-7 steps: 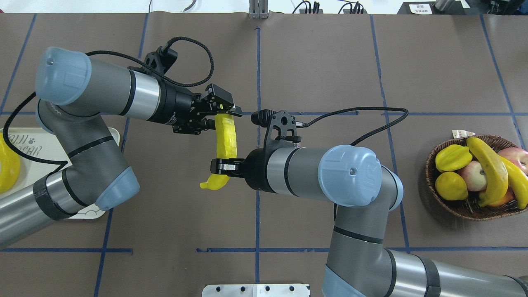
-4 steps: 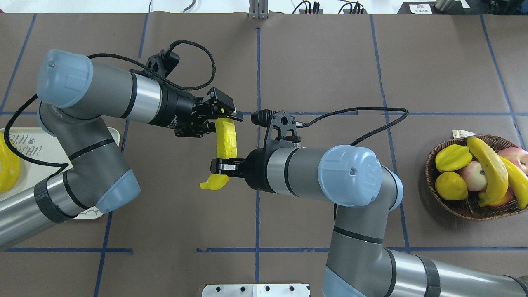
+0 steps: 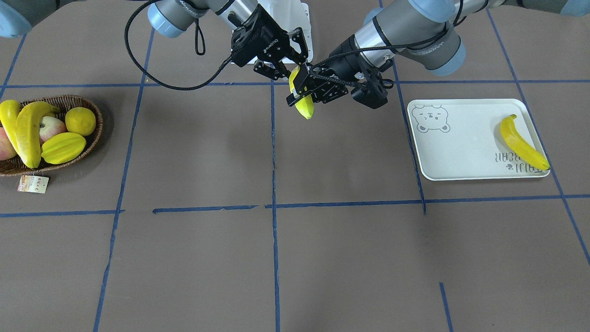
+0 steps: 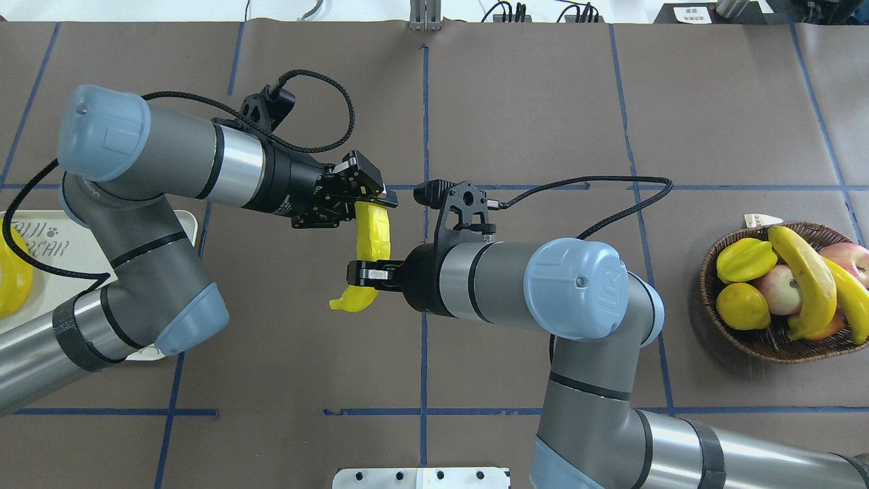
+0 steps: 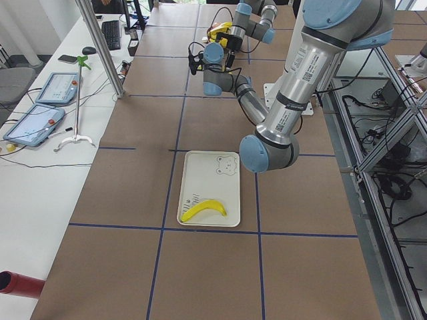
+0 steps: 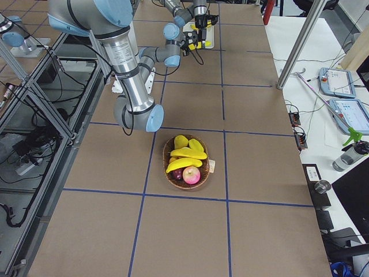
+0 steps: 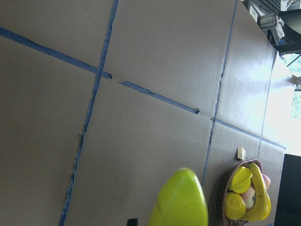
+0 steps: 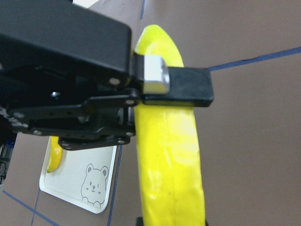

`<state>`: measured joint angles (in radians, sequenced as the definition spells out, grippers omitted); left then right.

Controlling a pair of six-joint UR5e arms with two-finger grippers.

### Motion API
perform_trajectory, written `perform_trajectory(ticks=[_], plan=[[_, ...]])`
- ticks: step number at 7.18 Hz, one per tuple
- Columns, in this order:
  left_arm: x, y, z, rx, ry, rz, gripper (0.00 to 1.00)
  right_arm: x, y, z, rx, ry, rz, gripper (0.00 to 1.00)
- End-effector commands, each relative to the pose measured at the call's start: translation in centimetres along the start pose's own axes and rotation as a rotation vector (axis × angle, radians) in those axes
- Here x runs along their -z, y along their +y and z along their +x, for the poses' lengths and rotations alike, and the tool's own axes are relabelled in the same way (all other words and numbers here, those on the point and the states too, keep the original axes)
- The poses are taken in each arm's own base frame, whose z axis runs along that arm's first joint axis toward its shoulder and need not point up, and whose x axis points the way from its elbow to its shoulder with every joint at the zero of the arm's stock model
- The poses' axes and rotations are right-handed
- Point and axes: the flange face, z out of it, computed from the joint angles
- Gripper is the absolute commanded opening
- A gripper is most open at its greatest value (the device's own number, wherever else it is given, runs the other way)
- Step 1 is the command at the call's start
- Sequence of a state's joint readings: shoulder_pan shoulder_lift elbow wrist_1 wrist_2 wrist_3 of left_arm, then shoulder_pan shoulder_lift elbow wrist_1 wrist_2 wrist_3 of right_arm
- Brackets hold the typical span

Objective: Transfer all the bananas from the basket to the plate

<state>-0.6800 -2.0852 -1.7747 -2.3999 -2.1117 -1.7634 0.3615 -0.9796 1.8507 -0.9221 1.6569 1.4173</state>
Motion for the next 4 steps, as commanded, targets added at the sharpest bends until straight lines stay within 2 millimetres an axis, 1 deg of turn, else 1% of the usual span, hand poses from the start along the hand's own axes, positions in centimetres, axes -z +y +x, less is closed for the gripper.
perform_trajectory(ticks=[1, 3, 4], plan=[[1.57, 1.07, 0.30, 0.030, -0.061, 0.009, 0.00, 0.12, -0.18, 0.18, 0.001, 0.003, 0.003, 0.99], [1.68, 1.12, 0.31, 0.034, -0.067, 0.012, 0.00, 0.49, -0.36, -0.04, 0.002, -0.004, 0.007, 1.00], [1.62, 1.00, -0.16, 0.037, -0.075, 0.013, 0.00, 0.75, -0.43, -0.06, 0.002, -0.007, 0.009, 1.00]])
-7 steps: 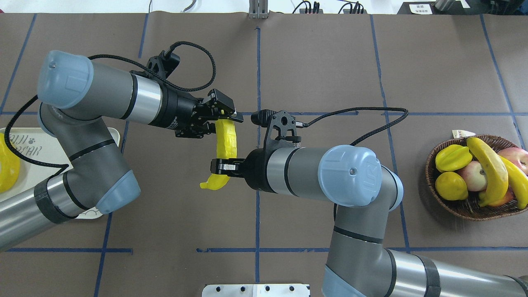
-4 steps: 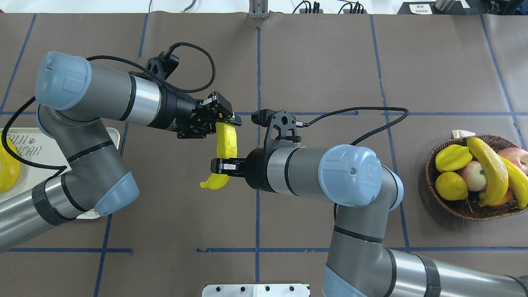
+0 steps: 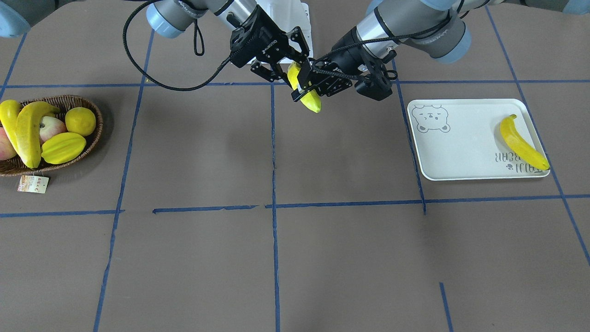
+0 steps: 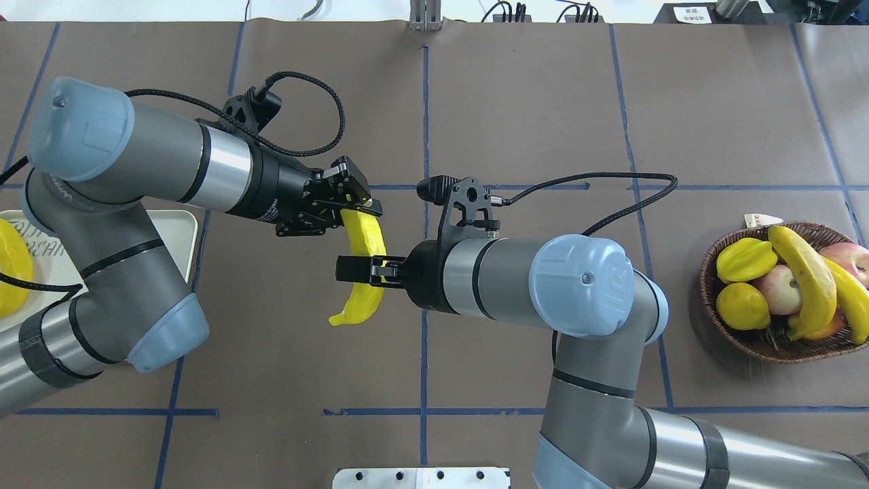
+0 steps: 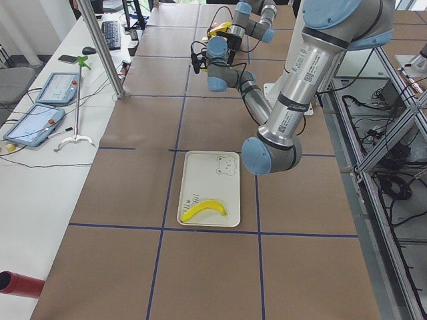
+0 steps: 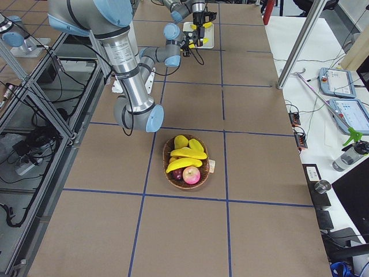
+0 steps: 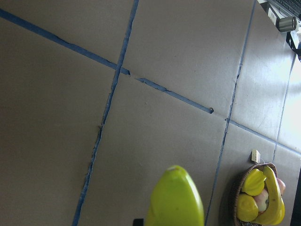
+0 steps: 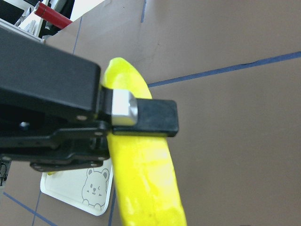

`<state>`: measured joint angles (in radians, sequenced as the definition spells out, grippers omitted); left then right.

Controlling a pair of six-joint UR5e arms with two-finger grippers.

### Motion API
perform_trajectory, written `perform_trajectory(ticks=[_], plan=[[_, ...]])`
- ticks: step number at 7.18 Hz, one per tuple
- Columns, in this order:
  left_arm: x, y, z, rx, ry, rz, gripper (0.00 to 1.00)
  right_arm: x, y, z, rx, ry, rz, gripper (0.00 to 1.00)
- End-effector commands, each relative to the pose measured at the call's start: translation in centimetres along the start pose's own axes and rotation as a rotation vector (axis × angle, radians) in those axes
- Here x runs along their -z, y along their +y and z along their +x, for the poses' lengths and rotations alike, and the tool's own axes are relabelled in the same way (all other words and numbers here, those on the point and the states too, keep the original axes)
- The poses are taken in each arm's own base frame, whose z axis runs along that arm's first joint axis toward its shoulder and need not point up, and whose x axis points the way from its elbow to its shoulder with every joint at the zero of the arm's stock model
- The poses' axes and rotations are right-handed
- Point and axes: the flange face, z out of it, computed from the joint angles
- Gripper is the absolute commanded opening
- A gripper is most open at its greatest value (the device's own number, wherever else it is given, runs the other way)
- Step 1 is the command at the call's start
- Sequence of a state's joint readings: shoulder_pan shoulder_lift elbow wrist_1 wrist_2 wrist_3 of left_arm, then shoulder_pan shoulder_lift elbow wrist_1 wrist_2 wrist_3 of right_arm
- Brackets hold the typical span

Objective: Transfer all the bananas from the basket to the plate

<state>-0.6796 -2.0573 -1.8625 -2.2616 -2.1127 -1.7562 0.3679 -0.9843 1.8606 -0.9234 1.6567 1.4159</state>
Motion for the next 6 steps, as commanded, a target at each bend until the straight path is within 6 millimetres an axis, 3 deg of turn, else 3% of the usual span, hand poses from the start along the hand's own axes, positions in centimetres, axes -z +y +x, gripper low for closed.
perform_trajectory(ticks=[1, 2, 4, 6], plan=[[-0.3, -0.4, -0.8, 0.009, -0.018, 0.005, 0.00, 0.8, -0.1, -0.2, 0.001, -0.012, 0.001, 1.00], [-0.5, -0.6, -1.5, 0.015, -0.031, 0.008, 0.00, 1.2, -0.2, 0.1, 0.001, -0.011, -0.001, 1.00], [-0.3, -1.9, -4.5, 0.046, -0.082, 0.034, 0.00, 3.8, 0.1, 2.5, 0.000, -0.001, -0.047, 1.00], [0.7, -3.1, -5.0, 0.119, -0.191, 0.078, 0.00, 6.2, -1.1, 6.7, -0.016, 0.059, -0.093, 1.00]])
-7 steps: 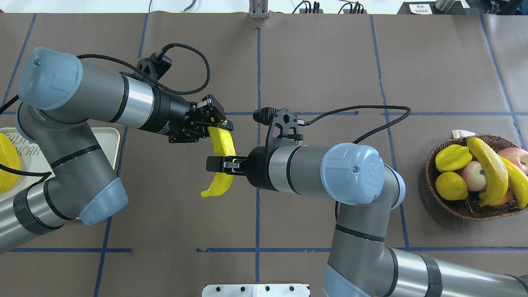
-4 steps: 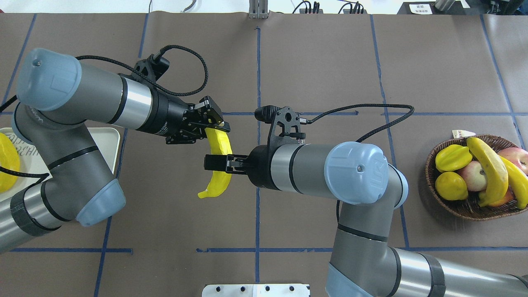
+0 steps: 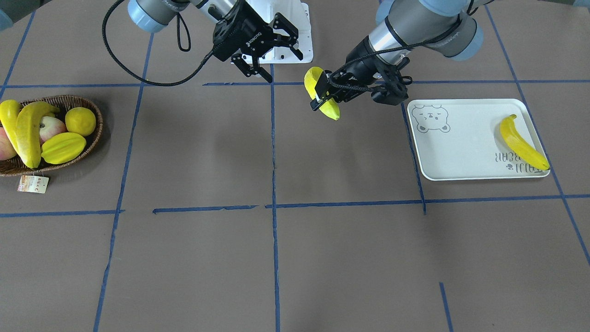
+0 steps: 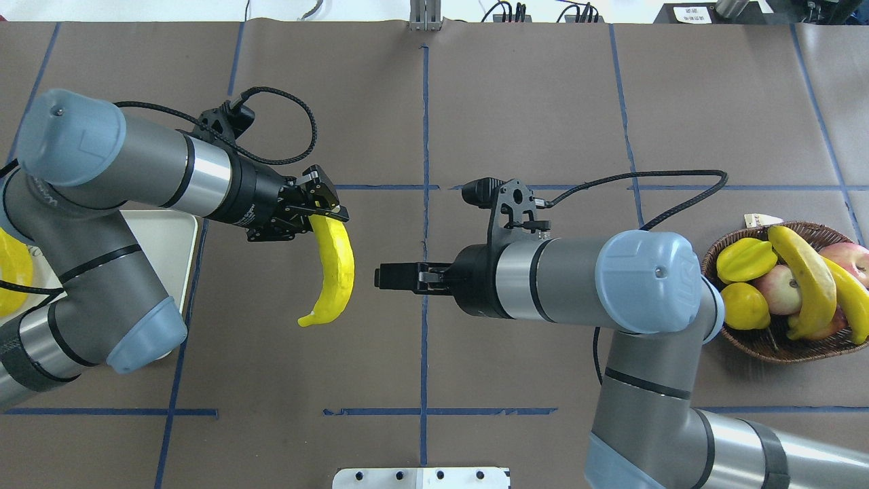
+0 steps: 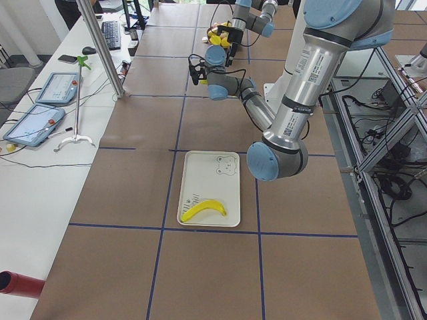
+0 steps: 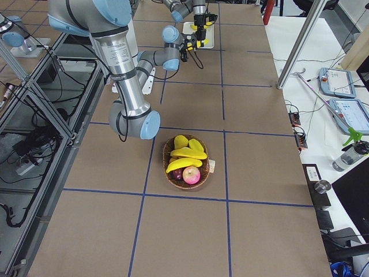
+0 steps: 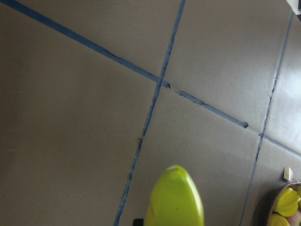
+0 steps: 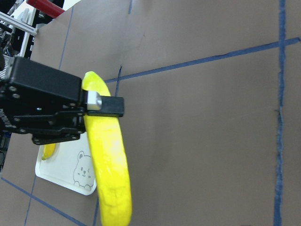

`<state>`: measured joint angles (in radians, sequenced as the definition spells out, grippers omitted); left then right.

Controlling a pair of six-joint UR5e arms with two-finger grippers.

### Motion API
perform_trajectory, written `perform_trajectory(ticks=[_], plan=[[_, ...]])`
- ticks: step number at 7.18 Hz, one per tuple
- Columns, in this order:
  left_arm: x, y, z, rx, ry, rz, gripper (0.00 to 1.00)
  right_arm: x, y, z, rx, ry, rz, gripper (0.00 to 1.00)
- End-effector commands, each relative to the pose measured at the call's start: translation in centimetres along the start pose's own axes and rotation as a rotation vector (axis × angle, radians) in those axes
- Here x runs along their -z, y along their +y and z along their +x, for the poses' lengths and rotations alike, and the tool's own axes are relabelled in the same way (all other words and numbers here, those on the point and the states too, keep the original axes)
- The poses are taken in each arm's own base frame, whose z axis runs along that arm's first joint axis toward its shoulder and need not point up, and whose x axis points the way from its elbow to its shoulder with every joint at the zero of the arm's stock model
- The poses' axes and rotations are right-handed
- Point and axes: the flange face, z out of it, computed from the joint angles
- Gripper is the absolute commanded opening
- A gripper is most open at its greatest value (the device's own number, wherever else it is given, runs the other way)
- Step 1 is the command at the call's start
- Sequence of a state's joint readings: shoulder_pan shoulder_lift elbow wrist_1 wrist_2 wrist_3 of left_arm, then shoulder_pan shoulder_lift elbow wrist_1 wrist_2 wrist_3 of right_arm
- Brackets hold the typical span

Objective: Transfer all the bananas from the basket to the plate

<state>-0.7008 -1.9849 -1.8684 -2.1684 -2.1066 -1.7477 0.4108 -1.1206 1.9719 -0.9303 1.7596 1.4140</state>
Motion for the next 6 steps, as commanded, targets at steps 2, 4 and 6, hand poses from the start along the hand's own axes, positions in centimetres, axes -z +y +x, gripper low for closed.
perform_trajectory(ticks=[2, 4, 6], plan=[[2.2, -3.7, -3.5, 0.106, -0.185, 0.092, 0.00, 6.6, -5.1, 5.9, -0.088, 0.198, -0.079, 1.00], [6.8, -6.2, -9.4, 0.087, -0.370, 0.153, 0.00, 7.0, -6.6, 8.3, -0.078, 0.345, -0.107, 1.00], [8.8, -8.6, -14.9, 0.112, -0.479, 0.202, 0.00, 10.4, -5.8, 12.8, 0.026, 0.461, -0.164, 1.00]])
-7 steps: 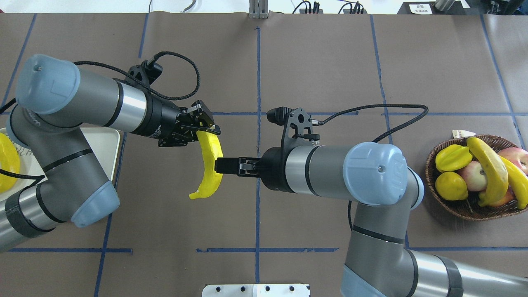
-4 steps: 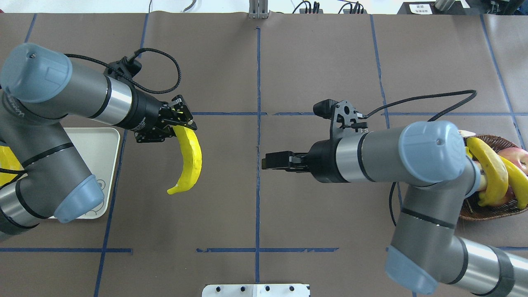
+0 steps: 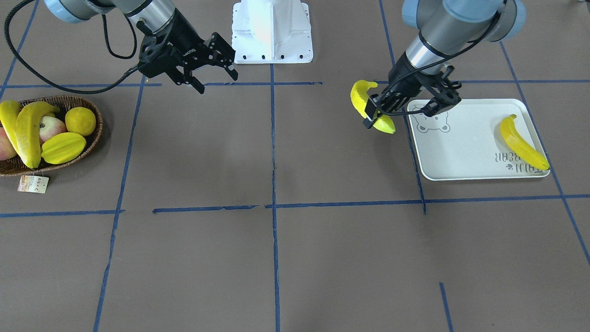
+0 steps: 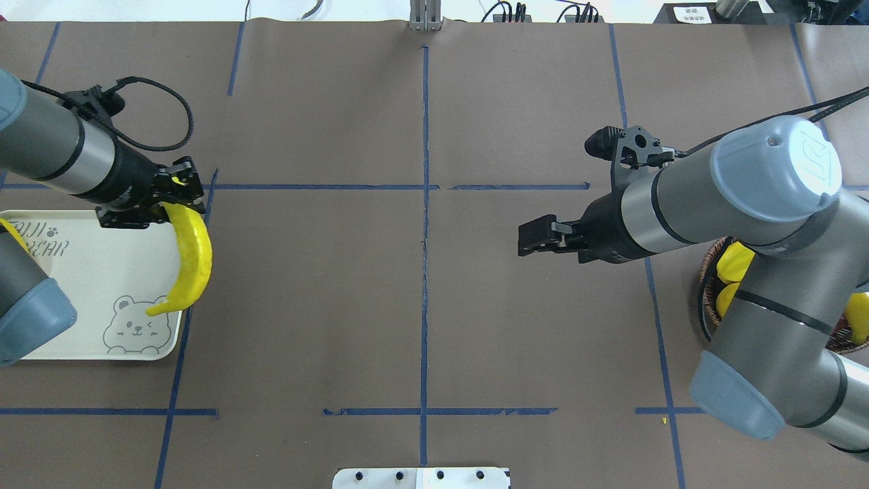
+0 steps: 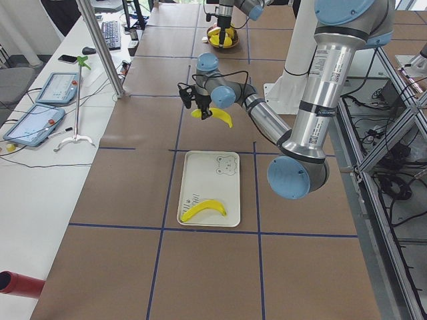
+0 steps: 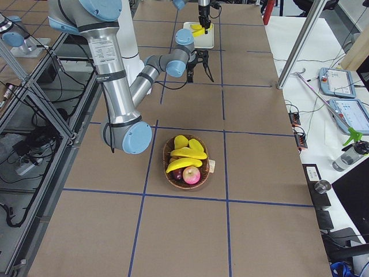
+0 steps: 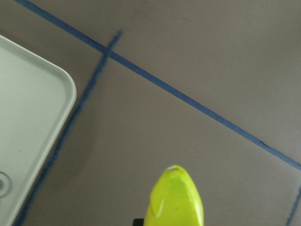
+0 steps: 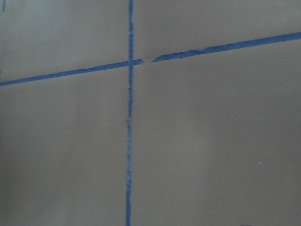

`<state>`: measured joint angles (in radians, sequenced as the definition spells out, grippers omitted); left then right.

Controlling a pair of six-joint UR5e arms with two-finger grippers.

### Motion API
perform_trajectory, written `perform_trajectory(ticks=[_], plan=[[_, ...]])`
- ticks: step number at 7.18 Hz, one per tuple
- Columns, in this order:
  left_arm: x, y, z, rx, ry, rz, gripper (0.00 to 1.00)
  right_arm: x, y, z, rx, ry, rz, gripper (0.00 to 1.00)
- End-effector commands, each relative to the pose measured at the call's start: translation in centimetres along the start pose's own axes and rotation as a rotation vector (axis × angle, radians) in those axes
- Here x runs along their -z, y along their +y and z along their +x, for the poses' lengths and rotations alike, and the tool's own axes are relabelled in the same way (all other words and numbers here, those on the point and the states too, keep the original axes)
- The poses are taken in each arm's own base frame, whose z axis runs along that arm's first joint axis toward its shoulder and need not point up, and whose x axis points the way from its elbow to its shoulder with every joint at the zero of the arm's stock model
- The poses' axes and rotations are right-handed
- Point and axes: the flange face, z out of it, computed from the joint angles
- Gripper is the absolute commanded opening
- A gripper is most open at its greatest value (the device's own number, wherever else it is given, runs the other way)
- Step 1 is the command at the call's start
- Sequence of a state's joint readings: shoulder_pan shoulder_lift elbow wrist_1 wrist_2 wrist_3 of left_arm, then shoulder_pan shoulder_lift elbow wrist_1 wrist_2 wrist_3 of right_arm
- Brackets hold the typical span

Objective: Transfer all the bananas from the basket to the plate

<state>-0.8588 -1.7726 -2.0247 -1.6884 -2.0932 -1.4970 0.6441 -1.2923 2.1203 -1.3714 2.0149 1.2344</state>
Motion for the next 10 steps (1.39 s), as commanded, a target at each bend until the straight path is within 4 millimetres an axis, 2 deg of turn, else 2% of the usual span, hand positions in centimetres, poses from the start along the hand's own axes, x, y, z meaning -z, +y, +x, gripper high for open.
perform_trajectory(ticks=[1, 2, 3, 4, 5, 6, 7, 8, 10], plan=[[-1.3, -2.9, -6.9, 0.042, -0.124, 0.108, 0.00, 1.9, 0.8, 7.1, 0.118, 0.107, -0.040, 1.00], [-2.1, -3.5, -8.8, 0.064, -0.158, 0.118, 0.00, 2.2, 0.4, 9.3, 0.159, 0.130, -0.048, 1.00], [-1.6, -5.9, -10.6, 0.132, -0.173, 0.147, 0.00, 2.5, 0.1, 10.9, 0.177, 0.152, -0.047, 1.00], [-2.1, -7.3, -12.3, 0.173, -0.189, 0.155, 0.00, 2.8, -0.1, 12.0, 0.200, 0.165, -0.044, 1.00], [-2.9, -8.4, -16.1, 0.178, -0.168, 0.167, 0.03, 2.8, -0.1, 12.0, 0.201, 0.164, -0.043, 1.00], [-5.3, -9.6, -19.2, 0.168, -0.147, 0.171, 0.05, 2.8, -0.2, 11.9, 0.202, 0.163, -0.042, 1.00], [-6.9, -11.0, -21.0, 0.177, -0.138, 0.178, 0.05, 2.9, -0.1, 12.0, 0.202, 0.163, -0.042, 1.00], [-7.6, -13.8, -23.9, 0.276, -0.158, 0.188, 0.08, 3.0, -0.1, 11.8, 0.198, 0.161, -0.040, 1.00], [-9.7, -14.6, -25.7, 0.303, -0.118, 0.157, 0.16, 2.7, -0.3, 11.5, 0.198, 0.159, -0.036, 1.00]])
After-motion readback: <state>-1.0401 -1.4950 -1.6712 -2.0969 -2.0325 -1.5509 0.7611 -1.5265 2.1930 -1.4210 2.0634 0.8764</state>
